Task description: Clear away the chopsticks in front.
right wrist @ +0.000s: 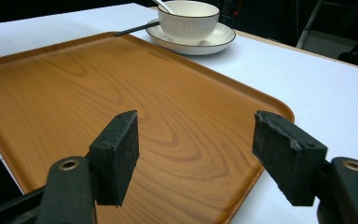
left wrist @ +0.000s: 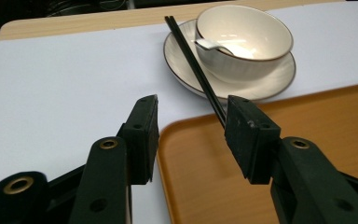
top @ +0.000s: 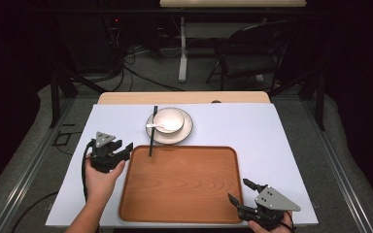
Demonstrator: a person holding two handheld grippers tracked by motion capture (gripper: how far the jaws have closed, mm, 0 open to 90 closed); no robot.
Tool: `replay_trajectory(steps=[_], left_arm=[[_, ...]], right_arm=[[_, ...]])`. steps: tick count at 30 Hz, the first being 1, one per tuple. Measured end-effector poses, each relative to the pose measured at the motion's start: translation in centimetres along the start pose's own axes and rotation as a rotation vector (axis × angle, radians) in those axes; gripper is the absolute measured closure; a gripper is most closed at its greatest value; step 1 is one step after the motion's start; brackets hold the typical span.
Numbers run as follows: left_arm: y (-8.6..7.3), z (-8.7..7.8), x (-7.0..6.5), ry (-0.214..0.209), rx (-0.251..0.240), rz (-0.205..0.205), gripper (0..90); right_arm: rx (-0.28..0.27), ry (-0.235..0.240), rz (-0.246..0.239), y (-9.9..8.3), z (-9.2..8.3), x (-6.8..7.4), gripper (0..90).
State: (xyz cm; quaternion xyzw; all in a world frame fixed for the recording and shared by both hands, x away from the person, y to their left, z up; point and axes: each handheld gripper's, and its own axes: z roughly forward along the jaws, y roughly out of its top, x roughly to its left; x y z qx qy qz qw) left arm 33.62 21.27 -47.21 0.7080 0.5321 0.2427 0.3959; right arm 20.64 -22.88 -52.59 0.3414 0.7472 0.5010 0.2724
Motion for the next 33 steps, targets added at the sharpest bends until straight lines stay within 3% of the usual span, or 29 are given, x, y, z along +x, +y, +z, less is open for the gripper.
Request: replay_trajectory(steps=[10,12,14,18,21,26,33], left_arm=[[2.0,1.6,0.8,0.006,0.052,-0.044,54.1],[2.5,2.3,1.0,-0.009,0.078,-0.085,54.2],[2.7,2.5,1.0,-0.006,0.082,-0.097,54.3],[3.4,3.5,1.1,0.043,0.123,-0.121,52.9],[3.6,4.1,1.1,0.042,0.138,-0.134,54.9],[3.8,5.2,0.6,0.036,0.175,-0.131,61.3],[3.7,7.0,-0.5,0.026,0.227,-0.094,65.9]], right_arm=[[0.003,-0.001,0.008,-0.1,0.0,-0.1,31.6],[0.005,-0.003,0.006,-0.1,0.1,-0.1,31.6],[0.006,-0.003,0.006,-0.1,0.1,-0.1,31.7],[0.011,-0.005,0.016,-0.2,0.1,-0.3,31.7],[0.011,-0.006,0.021,-0.2,0.1,-0.4,31.7],[0.012,-0.003,0.024,-0.2,0.1,-0.4,31.7],[0.014,0.002,0.029,-0.2,0.2,-0.4,31.7]])
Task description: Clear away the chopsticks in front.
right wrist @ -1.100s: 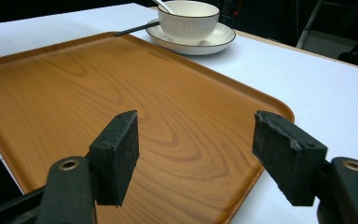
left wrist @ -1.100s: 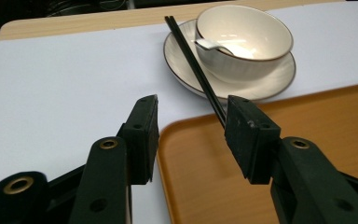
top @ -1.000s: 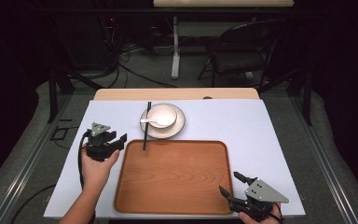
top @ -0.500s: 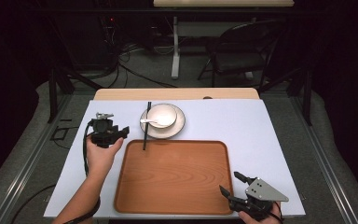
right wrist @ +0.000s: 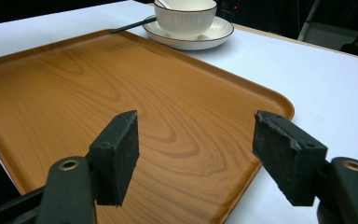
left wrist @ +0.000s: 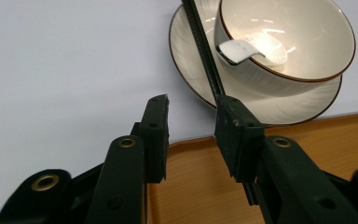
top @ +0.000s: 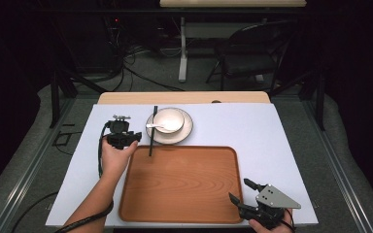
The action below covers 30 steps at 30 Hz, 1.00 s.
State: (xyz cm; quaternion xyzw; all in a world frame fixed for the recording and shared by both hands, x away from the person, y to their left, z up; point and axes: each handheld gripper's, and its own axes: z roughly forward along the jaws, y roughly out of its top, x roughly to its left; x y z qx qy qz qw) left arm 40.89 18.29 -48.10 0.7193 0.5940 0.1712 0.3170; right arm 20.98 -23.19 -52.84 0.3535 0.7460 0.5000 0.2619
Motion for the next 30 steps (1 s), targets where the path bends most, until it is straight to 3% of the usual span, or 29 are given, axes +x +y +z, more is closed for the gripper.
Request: replay_trajectory(steps=[3,9,19,30], left_arm=[[0.0,0.5,-0.5,-0.014,0.012,-0.006,66.5],[-0.3,2.0,-1.5,-0.011,0.051,0.019,68.0],[-0.7,3.0,-1.7,-0.042,0.083,0.001,71.2],[-0.6,3.7,-2.2,-0.034,0.108,0.016,72.2]], right_arm=[[0.002,0.000,0.004,0.0,0.0,-0.1,31.7],[0.002,0.004,0.010,0.0,0.0,-0.1,31.7],[0.002,0.008,0.016,0.0,0.0,-0.2,31.7],[-0.004,0.011,0.021,0.0,-0.1,-0.3,31.7]])
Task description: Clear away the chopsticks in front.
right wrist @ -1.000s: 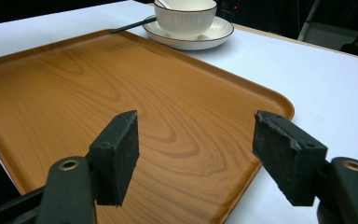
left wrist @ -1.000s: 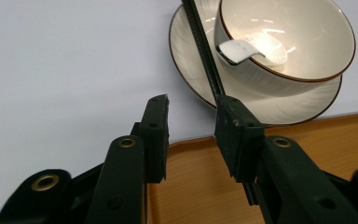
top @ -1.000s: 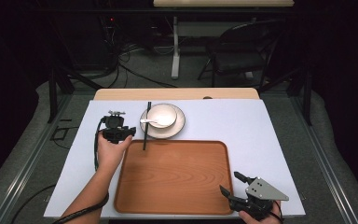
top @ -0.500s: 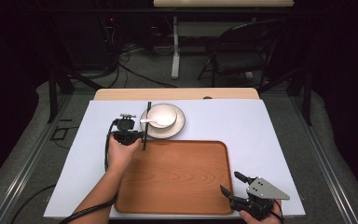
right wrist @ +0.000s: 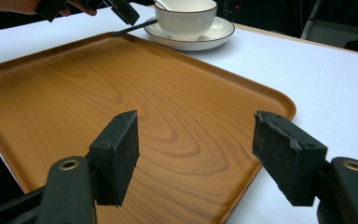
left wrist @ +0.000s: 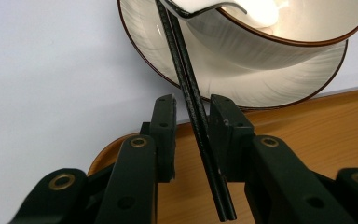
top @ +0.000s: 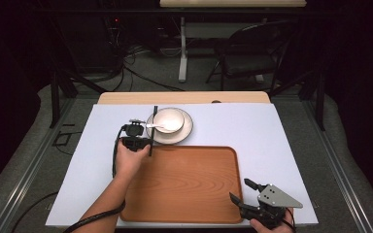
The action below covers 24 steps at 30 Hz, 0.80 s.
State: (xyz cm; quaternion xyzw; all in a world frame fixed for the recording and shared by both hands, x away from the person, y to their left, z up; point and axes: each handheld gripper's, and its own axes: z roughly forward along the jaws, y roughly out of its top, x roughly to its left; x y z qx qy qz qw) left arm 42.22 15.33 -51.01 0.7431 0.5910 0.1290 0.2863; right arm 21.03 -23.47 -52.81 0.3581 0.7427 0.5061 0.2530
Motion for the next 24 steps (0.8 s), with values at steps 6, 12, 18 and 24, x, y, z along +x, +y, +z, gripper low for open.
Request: replay_trajectory(steps=[6,12,18,24], left_arm=[[0.08,0.31,-0.06,0.011,0.015,-0.003,74.4],[0.18,0.40,0.12,0.022,0.024,-0.008,76.5],[0.41,0.55,0.52,0.024,0.049,-0.033,78.5],[0.56,0.90,0.73,0.030,0.074,-0.063,80.2]], right_arm=[[-0.001,0.000,0.001,0.00,-0.04,0.00,31.7],[-0.001,0.001,0.001,0.00,-0.03,0.02,31.7],[0.000,0.001,0.001,0.00,-0.05,0.03,31.7],[0.001,0.004,0.000,0.00,-0.06,0.05,31.7]])
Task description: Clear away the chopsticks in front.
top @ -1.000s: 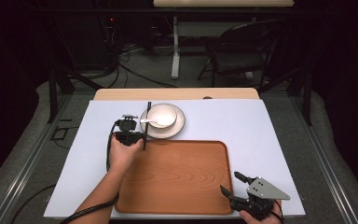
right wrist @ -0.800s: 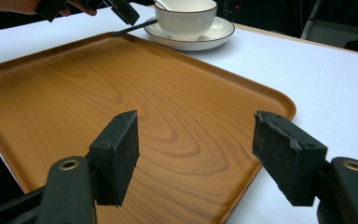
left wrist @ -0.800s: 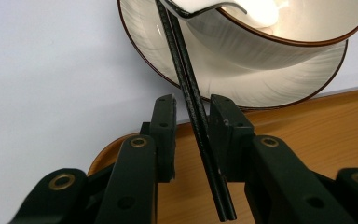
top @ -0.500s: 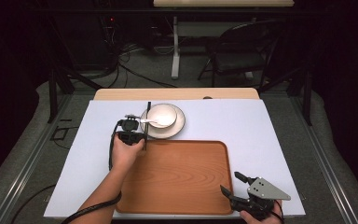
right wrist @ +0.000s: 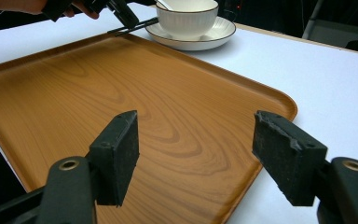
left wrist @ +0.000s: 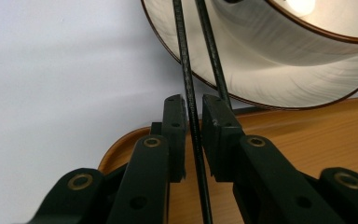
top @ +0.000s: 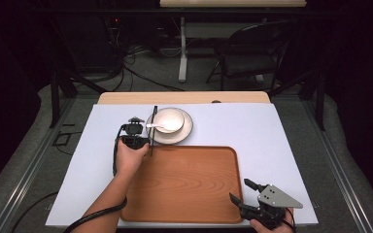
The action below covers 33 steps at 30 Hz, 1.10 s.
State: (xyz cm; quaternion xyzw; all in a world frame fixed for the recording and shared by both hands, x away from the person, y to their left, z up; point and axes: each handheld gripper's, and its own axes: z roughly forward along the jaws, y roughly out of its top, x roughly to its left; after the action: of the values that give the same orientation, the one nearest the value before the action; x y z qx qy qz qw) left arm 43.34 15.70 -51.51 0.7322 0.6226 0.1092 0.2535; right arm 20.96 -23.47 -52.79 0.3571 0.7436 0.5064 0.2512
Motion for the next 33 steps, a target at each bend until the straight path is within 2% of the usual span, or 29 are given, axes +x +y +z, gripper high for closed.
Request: replay_trajectory(steps=[1,9,13,22,25,30,33], left_arm=[[0.0,0.1,0.0,-0.002,0.007,-0.018,80.4],[0.3,0.1,0.4,0.004,0.021,-0.061,86.3],[0.3,-0.2,0.6,0.018,0.004,-0.078,86.5],[0.1,-1.0,1.8,0.018,-0.023,-0.112,86.6],[-0.2,-1.6,2.3,0.019,-0.032,-0.115,86.6],[-1.1,-3.7,3.5,-0.009,-0.074,-0.126,86.7],[-1.5,-4.5,3.8,-0.021,-0.088,-0.130,86.6]], right_arm=[[-0.001,0.001,0.001,0.0,0.0,0.0,31.7],[-0.002,0.006,-0.005,0.0,0.0,0.1,31.7],[-0.007,0.005,0.002,0.1,0.0,0.0,31.7],[-0.007,0.008,-0.003,0.1,0.0,0.1,31.7],[-0.005,0.008,-0.003,0.1,0.0,0.1,31.7],[-0.004,0.006,-0.001,0.0,0.0,0.1,31.7],[-0.004,0.005,0.002,0.1,0.0,0.1,31.7]])
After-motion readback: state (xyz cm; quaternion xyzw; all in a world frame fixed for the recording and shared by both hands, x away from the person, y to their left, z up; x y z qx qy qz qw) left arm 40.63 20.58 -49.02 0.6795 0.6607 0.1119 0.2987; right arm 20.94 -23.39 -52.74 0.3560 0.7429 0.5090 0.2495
